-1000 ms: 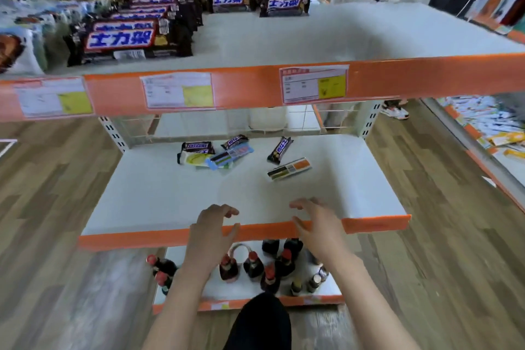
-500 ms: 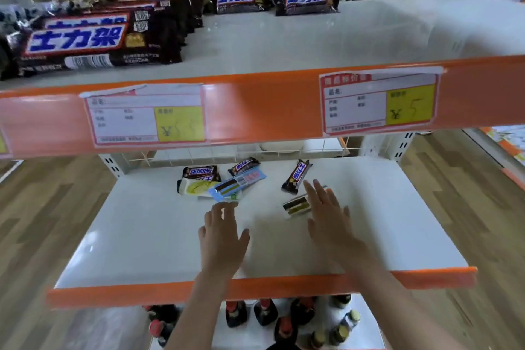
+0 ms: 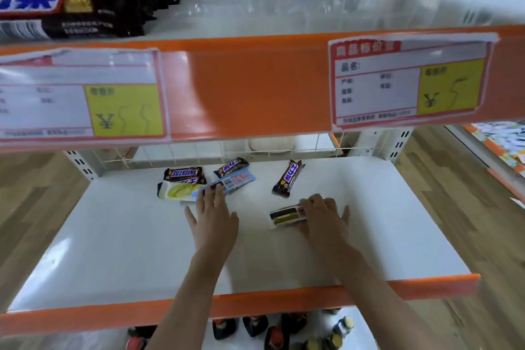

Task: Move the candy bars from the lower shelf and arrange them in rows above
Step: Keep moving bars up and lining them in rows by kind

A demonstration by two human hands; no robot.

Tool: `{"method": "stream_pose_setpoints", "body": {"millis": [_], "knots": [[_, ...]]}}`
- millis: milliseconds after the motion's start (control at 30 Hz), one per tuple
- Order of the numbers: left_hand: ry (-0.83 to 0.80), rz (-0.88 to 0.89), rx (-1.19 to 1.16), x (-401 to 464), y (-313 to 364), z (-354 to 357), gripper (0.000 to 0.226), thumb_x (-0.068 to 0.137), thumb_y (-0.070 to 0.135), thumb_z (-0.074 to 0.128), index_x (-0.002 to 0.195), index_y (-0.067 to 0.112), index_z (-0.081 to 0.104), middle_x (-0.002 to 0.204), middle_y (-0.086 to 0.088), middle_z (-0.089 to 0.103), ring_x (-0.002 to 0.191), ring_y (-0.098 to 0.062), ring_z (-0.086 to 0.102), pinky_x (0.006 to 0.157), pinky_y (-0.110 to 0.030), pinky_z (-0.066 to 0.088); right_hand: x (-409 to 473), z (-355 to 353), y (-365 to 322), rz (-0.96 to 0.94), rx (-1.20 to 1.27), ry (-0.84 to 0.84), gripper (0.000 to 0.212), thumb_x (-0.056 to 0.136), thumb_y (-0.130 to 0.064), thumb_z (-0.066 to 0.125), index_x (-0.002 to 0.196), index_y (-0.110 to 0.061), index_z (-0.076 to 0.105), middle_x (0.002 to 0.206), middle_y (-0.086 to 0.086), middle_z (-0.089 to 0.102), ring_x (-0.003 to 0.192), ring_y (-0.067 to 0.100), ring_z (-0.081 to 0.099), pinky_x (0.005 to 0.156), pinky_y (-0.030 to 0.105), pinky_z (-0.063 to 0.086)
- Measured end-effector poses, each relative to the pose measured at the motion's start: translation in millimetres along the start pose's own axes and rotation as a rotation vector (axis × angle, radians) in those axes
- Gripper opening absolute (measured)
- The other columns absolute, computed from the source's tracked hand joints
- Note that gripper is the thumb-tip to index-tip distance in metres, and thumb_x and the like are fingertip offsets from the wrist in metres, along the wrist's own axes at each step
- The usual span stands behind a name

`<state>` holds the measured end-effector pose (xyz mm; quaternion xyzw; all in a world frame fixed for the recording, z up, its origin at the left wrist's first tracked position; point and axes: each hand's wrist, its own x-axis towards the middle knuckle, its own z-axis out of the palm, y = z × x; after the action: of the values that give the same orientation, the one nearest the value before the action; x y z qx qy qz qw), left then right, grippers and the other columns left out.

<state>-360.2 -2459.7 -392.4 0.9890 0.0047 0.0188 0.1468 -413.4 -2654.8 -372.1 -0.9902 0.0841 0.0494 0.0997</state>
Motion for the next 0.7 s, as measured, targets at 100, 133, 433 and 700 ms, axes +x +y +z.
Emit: {"method": "stream_pose_setpoints", "body": {"millis": [100, 133, 433, 700], "knots": [[0.052, -0.018, 0.066, 2, -3, 3, 0.058, 0.097, 0.032, 0.038, 0.147, 0.021, 0.012, 0.154, 0.001, 0.012, 0.143, -0.018, 0.002, 0.112, -0.054, 0.003, -3, 2, -1, -0.018, 0.029, 0.016, 0.042, 0.096, -0.03, 0.045, 0.137, -0.03, 0.035, 0.142, -0.008, 0.029, 0.136, 0.017, 0.021, 0.113, 0.056, 0.009], [0.081, -0.018, 0.086, 2, -3, 3, 0.055, 0.097, 0.031, 0.039, 0.146, 0.022, 0.016, 0.151, 0.002, 0.018, 0.142, -0.018, 0.008, 0.112, -0.054, 0.004, -3, 4, -2, -0.024, 0.037, 0.019, 0.043, 0.096, -0.031, 0.046, 0.137, -0.03, 0.035, 0.144, -0.009, 0.028, 0.137, 0.016, 0.02, 0.113, 0.056, 0.008], [0.122, 0.014, 0.149, -11, 3, 9, 0.051, 0.085, 0.013, 0.059, 0.133, 0.019, 0.042, 0.131, -0.002, 0.043, 0.117, -0.019, 0.046, 0.104, -0.047, 0.024, -12, 13, -11, -0.027, 0.086, 0.034, 0.041, 0.096, -0.035, 0.045, 0.136, -0.027, 0.039, 0.138, -0.009, 0.039, 0.132, 0.015, 0.031, 0.112, 0.049, 0.016], [0.058, 0.056, -0.204, -43, 3, -5, 0.027, 0.094, 0.013, 0.045, 0.121, 0.013, 0.051, 0.094, -0.006, 0.065, 0.082, -0.025, 0.063, 0.079, -0.04, 0.044, -20, 15, -11, -0.099, 0.286, 0.096, 0.049, 0.087, -0.051, 0.025, 0.091, -0.022, 0.064, 0.093, -0.004, 0.056, 0.094, 0.021, 0.057, 0.082, 0.038, 0.042]]}}
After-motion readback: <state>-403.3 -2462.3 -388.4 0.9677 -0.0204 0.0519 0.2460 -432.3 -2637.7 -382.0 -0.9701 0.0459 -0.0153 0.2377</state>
